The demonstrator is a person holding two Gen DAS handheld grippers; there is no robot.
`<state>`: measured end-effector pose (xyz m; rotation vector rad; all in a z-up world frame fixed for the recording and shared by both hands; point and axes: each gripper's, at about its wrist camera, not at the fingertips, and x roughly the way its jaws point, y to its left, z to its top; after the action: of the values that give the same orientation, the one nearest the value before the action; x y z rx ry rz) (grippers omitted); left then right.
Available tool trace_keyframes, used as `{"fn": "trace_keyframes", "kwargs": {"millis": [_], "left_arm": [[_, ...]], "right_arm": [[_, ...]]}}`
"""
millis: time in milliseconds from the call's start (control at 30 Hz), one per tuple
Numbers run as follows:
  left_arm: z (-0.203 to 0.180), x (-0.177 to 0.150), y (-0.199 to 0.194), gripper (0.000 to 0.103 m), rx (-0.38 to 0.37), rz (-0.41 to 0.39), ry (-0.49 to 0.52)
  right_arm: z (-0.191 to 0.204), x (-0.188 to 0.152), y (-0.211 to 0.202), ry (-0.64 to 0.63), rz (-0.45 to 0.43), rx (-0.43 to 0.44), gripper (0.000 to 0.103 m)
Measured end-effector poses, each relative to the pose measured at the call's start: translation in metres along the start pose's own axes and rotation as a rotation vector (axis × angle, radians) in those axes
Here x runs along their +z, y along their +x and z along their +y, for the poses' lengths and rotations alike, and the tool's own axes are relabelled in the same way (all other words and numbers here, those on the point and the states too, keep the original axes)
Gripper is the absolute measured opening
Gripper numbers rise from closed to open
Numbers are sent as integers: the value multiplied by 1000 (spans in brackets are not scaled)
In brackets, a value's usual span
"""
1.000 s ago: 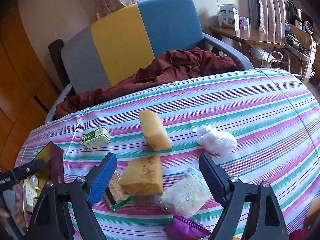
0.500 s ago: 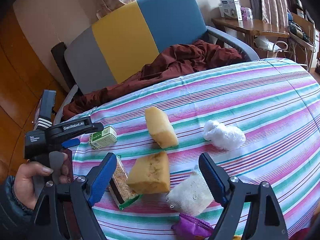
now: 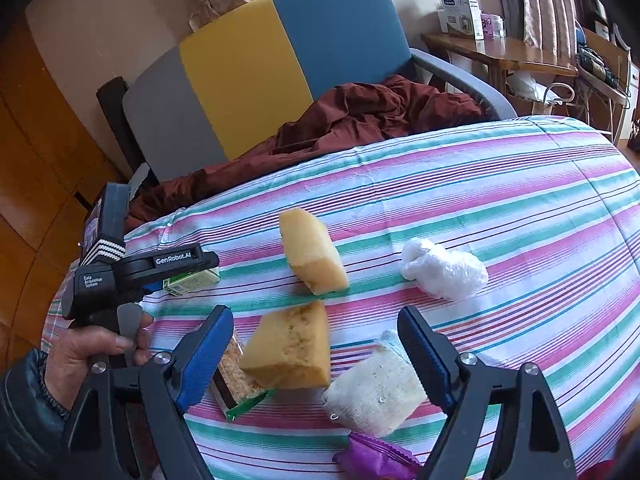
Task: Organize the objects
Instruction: 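Grasp the green-white small box with the left gripper, then lift the green box with the left gripper while the right gripper grasps the yellow sponge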
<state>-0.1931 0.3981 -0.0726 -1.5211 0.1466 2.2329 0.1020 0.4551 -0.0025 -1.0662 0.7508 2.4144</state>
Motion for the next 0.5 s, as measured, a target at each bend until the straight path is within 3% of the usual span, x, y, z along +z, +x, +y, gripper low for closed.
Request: {"fn": "trace_keyframes", "kwargs": {"millis": [233, 500], "left_arm": [[15, -30, -40, 75, -39, -61, 25], [18, -68, -102, 76, -90, -174, 96]], "right_arm": [[6, -1, 11, -42, 17, 33, 83], [37, -12, 28, -191, 28, 21, 81]]}}
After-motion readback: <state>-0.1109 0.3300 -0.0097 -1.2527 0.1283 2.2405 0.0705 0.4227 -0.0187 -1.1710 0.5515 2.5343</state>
